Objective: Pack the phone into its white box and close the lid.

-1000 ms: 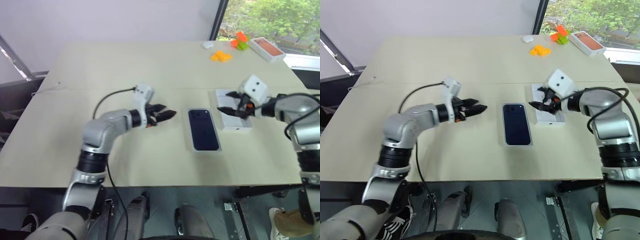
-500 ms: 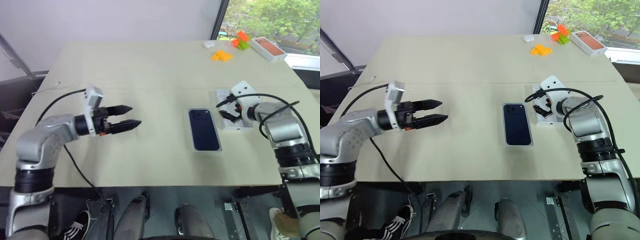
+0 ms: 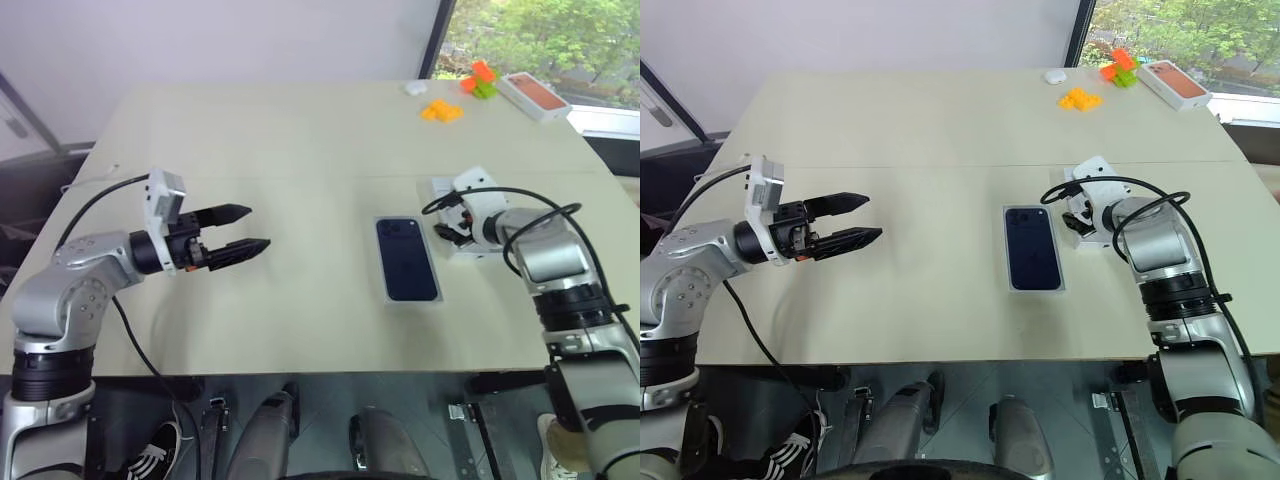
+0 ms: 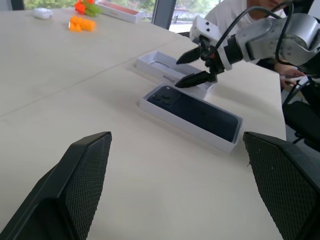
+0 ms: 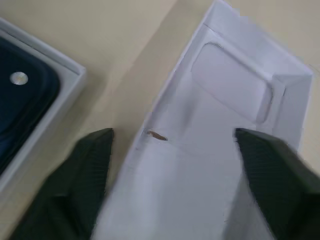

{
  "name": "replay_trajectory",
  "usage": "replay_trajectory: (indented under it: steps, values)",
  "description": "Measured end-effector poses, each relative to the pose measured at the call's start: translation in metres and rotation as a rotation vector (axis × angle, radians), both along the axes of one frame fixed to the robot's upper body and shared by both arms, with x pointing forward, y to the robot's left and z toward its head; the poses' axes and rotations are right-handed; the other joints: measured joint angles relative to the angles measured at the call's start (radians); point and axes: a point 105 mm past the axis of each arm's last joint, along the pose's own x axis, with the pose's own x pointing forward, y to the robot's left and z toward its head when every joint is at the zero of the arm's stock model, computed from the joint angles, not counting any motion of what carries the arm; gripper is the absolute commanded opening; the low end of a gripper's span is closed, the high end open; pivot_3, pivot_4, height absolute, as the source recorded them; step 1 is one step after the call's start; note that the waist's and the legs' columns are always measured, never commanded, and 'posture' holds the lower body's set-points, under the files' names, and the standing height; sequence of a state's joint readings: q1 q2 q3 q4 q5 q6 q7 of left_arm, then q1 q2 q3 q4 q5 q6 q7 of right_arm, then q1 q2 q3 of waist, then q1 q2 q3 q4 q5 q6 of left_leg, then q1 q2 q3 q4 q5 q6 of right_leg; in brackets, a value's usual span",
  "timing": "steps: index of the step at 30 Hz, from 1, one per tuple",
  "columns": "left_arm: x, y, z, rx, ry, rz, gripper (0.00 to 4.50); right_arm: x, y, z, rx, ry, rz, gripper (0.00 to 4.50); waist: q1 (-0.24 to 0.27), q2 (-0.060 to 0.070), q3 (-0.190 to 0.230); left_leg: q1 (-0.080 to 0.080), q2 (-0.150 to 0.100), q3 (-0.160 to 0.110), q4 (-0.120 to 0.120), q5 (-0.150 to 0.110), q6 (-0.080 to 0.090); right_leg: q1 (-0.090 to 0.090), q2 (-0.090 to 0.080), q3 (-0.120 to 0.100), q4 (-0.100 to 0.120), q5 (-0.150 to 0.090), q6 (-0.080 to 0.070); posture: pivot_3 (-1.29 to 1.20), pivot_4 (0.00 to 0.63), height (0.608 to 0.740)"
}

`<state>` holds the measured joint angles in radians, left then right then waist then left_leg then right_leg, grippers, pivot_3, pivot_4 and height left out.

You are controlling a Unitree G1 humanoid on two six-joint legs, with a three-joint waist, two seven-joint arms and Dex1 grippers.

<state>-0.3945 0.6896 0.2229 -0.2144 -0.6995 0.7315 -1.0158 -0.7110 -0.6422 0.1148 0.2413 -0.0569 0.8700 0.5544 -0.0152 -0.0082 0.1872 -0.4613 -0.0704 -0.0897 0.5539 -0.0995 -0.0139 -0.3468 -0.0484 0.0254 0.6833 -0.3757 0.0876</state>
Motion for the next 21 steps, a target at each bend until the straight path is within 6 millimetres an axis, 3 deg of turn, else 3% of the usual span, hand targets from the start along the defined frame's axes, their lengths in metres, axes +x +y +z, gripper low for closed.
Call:
replay_trajectory:
  steps: [5, 14, 18, 21]
  values:
    - [0.001, 0.000, 0.001, 0.003, -0.008, 0.015, 4.50, 0.000, -0.003, -0.007, 0.000, 0.016, -0.018, 0.05, 0.000, 0.000, 0.000, 0.000, 0.000, 0.000, 0.000, 0.000, 0.000, 0.000, 0.000, 0.000, 0.000, 0.000, 0.000, 0.00, 0.150, 0.740]
    - [0.001, -0.001, 0.005, -0.010, -0.014, 0.026, 4.50, 0.010, 0.000, 0.002, 0.021, -0.049, -0.024, 0.05, -0.004, 0.001, 0.000, 0.000, 0.000, 0.001, 0.001, 0.000, 0.000, 0.002, 0.000, 0.001, 0.003, 0.000, 0.000, 0.00, 0.150, 0.740]
    - [0.004, 0.001, 0.005, -0.013, -0.015, 0.054, 4.50, 0.017, 0.043, 0.045, 0.251, -0.160, 0.100, 0.05, -0.007, 0.002, 0.001, 0.000, 0.001, 0.001, 0.000, 0.001, 0.000, 0.002, 0.002, 0.001, 0.004, 0.000, 0.000, 0.00, 0.150, 0.740]
    - [0.011, 0.004, 0.006, -0.034, -0.020, 0.092, 4.50, 0.006, 0.094, 0.088, 0.551, -0.191, 0.251, 0.05, -0.006, 0.002, 0.001, 0.000, 0.002, 0.000, -0.001, 0.001, -0.001, 0.001, 0.002, 0.001, 0.004, 0.000, 0.000, 0.00, 0.150, 0.740]
